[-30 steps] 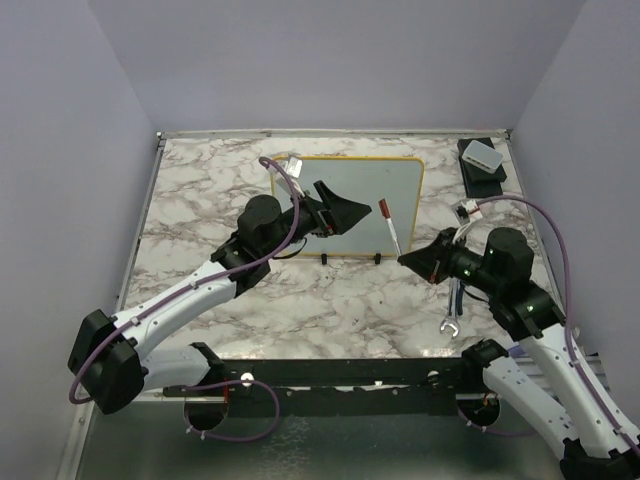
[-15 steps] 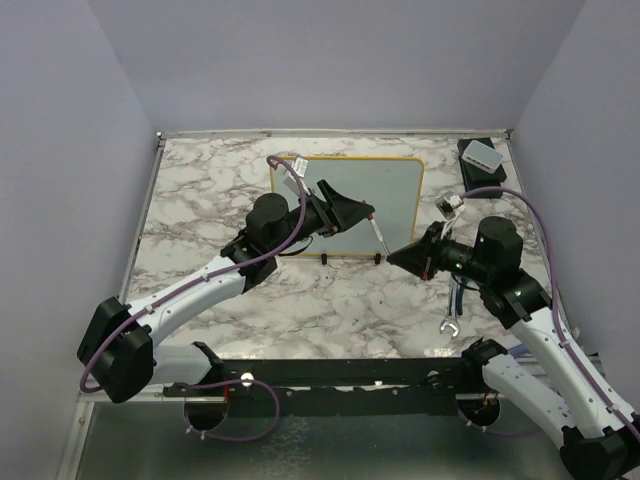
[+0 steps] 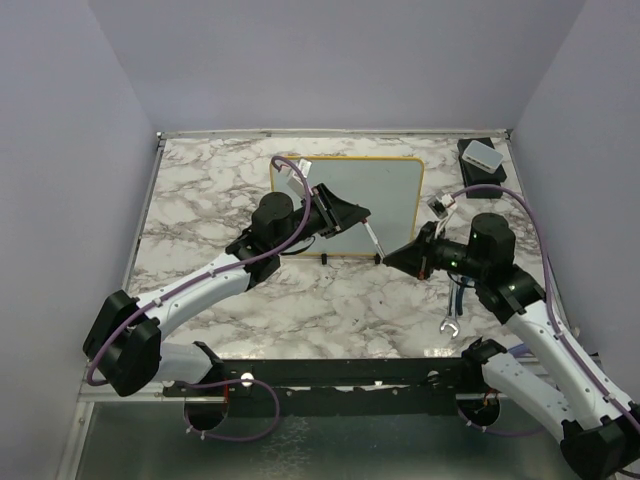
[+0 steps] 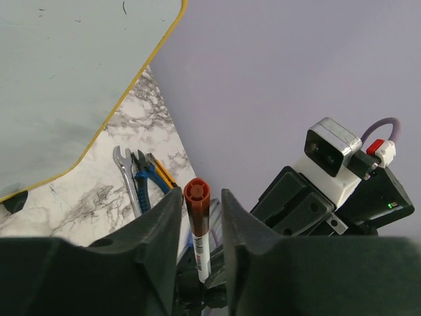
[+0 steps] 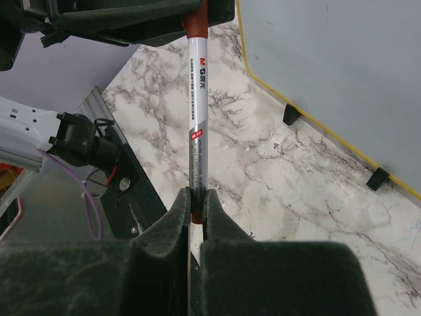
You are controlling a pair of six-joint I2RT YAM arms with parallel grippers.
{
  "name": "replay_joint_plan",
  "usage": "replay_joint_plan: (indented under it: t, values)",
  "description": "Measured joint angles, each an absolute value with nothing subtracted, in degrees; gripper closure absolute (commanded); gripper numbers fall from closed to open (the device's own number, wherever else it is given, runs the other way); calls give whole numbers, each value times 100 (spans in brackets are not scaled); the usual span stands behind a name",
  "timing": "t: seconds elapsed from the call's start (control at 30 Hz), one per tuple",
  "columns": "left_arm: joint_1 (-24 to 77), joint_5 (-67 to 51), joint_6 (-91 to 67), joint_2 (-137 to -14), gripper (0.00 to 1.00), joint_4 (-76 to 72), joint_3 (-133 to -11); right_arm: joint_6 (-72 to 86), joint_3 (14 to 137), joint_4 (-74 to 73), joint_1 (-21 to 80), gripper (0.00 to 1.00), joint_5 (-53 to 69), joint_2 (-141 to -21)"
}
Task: Write a sentence on the whiteboard
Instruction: Pass from the right arm to the left
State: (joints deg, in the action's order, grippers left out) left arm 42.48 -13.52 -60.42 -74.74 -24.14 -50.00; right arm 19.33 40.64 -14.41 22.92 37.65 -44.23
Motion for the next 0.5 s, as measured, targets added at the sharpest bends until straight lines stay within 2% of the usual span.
replay_joint_plan:
  t: [0.17,0.2,0.23,0.3,0.37,0.43,0.5]
  values:
    - [4206,-1350,-6073,-7470,100,-2416,-4976,1892,4064,-1389,2322,99,3767,-4528]
    - [4202,-1350,-6088,-7470,100,-2414,-4967,1887,4064,-1378,2329,99,3767,-4547]
    - [4198,-1350,-6095,-7470,100,-2414,-4956,1881,4064,-1374,2331,88,3765,-4567]
    - [4193,-1347,-6112,-7470,100,-2421,-4934,1874,4064,-1372,2331,53,3765,-4589]
    - [4169,-1345,-6154,-7467,100,-2443,-4897,1894,4066,-1350,2331,30,3782,-4593]
    - [4154,-1315,-6265,-7415,100,-2554,-4755,1962,4064,-1267,2331,20,3778,-4569]
    - [4121,-1240,-6392,-7325,100,-2630,-4587,2051,4038,-1074,2331,18,3776,-4482]
